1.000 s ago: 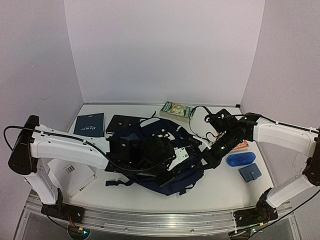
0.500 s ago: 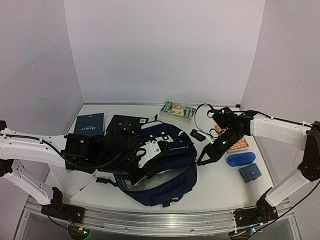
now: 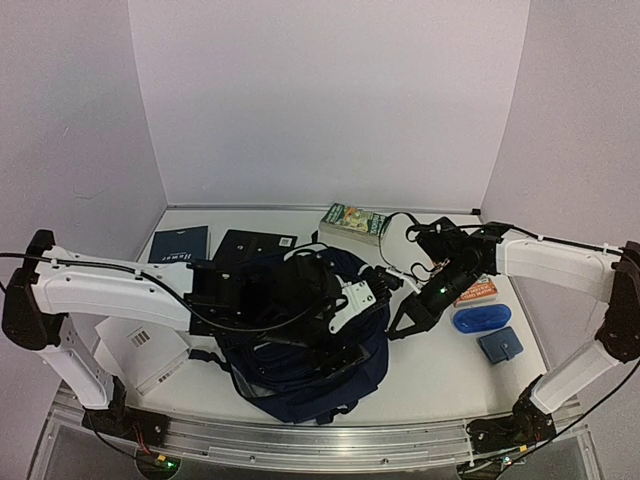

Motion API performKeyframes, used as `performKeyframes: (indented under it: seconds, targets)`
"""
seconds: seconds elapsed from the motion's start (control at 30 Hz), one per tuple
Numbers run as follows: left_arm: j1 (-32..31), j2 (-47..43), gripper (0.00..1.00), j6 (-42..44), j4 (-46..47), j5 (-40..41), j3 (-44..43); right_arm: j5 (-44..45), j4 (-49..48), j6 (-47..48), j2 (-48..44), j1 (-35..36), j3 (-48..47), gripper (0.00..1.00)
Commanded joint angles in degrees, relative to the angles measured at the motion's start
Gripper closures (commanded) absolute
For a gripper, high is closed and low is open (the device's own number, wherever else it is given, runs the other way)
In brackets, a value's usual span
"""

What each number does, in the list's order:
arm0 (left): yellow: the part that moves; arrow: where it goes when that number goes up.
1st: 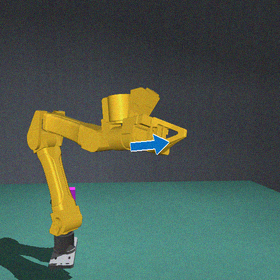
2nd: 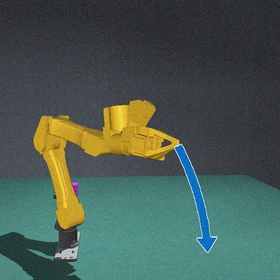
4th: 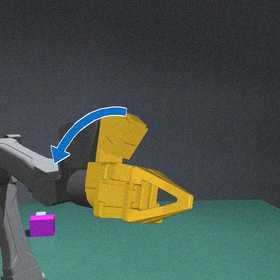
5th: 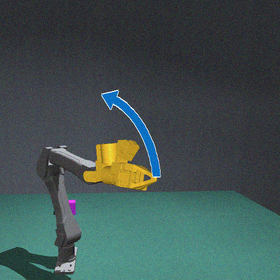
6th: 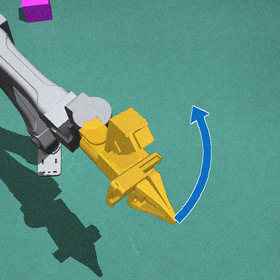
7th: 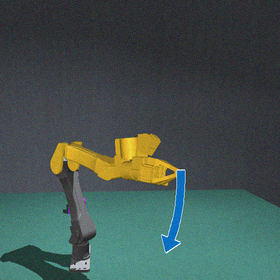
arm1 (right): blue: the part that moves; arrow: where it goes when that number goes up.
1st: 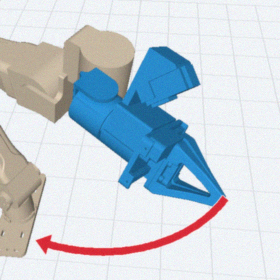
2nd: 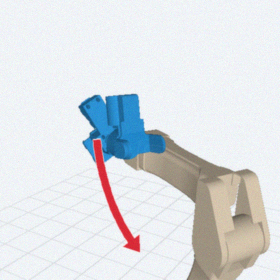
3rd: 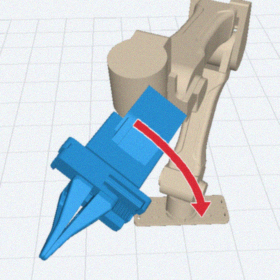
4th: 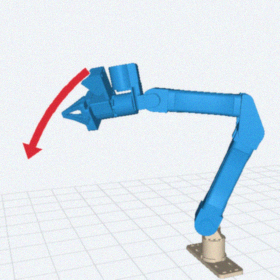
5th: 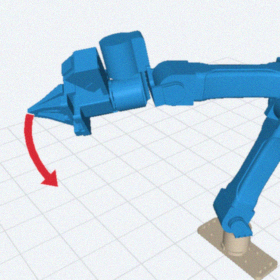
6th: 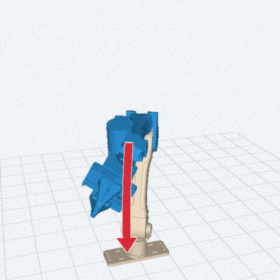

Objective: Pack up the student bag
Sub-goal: Unzip the student bag at the center of the board.

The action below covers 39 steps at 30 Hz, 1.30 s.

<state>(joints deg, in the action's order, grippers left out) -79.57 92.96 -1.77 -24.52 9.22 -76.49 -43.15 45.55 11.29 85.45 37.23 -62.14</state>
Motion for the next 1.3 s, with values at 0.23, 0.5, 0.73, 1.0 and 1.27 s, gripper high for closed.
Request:
performKeyframes:
  seconds: [0.23, 0.5, 0.73, 1.0, 1.27]
  targets:
    - [-0.13, 11.93, 0.27, -0.70, -3.76, 5.25, -10.37, -3.71, -0.82, -0.90, -3.02, 0.21, -2.88, 1.00]
    - [-0.18, 9.90, 1.00, -2.22, -6.56, 5.65, -10.56, -0.28, -0.80, -1.07, -2.22, 0.06, -2.67, 1.00]
    - [-0.11, -2.02, 1.00, -2.33, -1.46, 2.63, -0.17, 0.45, -0.53, 0.02, 1.71, -3.01, -3.63, 1.00]
    - [-0.11, -11.04, 1.00, -0.49, 1.35, -1.40, 5.60, 3.89, -0.46, 2.89, 6.37, -7.11, -6.14, 1.00]
    - [-0.12, -17.79, 1.00, 1.11, 1.76, -3.69, 7.67, 4.69, -0.67, 3.67, 14.32, -12.42, -10.35, 1.00]
